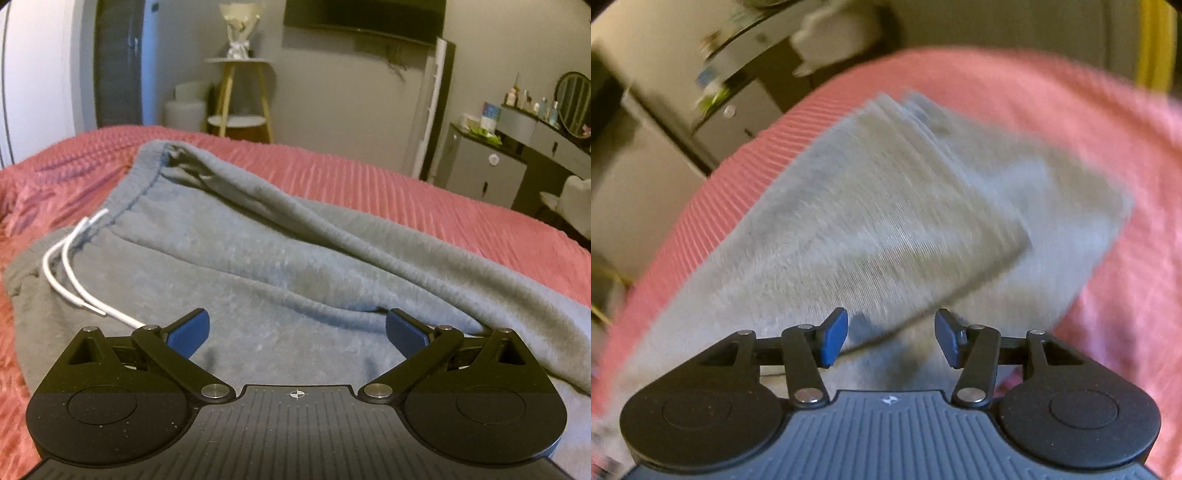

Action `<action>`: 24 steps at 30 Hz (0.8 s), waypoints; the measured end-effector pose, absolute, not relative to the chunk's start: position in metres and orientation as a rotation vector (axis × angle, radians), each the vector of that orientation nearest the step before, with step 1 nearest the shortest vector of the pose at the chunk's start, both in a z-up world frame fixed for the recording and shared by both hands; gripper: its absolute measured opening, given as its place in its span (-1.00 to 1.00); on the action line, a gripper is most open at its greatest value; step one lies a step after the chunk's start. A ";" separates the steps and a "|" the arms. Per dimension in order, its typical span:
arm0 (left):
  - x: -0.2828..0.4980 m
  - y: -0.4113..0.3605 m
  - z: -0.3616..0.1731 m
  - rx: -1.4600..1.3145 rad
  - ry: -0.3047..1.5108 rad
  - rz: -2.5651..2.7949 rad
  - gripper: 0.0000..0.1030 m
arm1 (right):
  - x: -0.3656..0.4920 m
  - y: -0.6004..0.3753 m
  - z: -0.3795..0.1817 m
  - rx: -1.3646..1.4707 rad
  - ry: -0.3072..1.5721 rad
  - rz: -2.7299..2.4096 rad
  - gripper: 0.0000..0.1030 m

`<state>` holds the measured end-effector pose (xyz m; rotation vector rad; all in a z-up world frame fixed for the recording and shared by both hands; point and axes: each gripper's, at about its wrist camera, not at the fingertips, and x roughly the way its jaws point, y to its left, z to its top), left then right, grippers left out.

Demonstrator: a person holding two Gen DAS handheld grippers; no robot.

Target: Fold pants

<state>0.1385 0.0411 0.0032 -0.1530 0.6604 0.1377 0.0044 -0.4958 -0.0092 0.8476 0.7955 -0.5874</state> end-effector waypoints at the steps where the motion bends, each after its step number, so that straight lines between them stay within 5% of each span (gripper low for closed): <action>1: 0.142 0.044 0.005 -0.168 0.674 0.125 1.00 | -0.004 -0.499 -0.019 0.930 0.795 -0.580 0.00; 12: 0.251 0.104 0.014 -0.518 0.813 0.082 1.00 | -0.014 -0.509 -0.051 1.068 0.567 -0.469 0.03; 17: 0.304 0.122 -0.009 -0.534 0.899 0.134 0.93 | -0.004 -0.497 -0.049 0.947 0.551 -0.406 0.65; 22: 0.328 0.129 -0.025 -0.530 0.922 0.170 0.09 | 0.014 -0.496 -0.049 0.907 0.565 -0.409 0.84; 24: 0.333 0.132 -0.026 -0.561 0.930 0.143 -0.74 | 0.016 -0.499 -0.047 0.927 0.573 -0.417 0.83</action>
